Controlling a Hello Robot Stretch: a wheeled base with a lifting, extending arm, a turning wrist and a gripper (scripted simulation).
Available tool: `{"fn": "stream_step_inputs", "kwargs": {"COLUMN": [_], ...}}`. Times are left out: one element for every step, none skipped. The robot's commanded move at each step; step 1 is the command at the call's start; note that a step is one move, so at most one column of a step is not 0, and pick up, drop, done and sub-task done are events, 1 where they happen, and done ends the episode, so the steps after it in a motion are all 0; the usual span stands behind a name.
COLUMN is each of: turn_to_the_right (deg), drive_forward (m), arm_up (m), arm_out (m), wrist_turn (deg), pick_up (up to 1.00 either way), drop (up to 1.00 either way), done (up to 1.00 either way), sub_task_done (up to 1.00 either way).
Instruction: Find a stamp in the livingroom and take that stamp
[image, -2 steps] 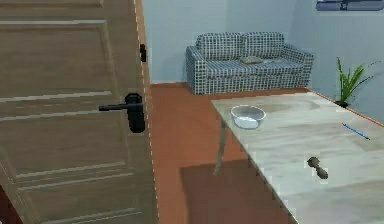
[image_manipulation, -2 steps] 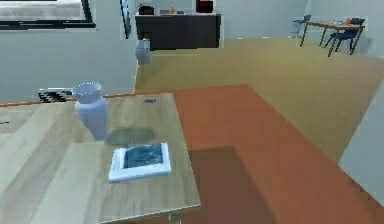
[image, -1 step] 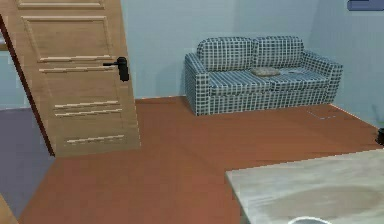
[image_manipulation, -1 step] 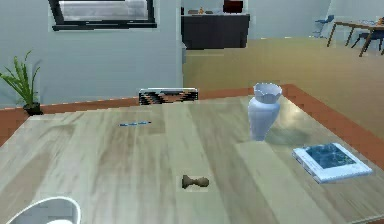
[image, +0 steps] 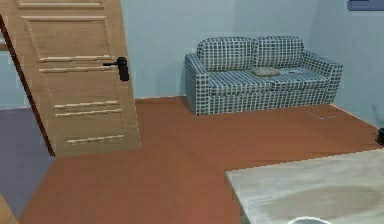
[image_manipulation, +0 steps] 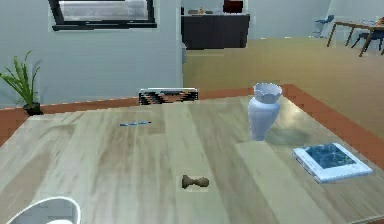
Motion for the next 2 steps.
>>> {"fn": "stream_step_inputs", "kwargs": {"turn_to_the_right": [0.0,0.0], "drive_forward": [0.0,0.0], "arm_up": [0.38,0.0], "arm_out": [0.0,0.22], "wrist_turn": [0.0,0.0], "pick_up": [0.0,0.0], "drop": [0.0,0.0], "done": [0.0,0.0], "sub_task_done": [0.0,0.0]}}
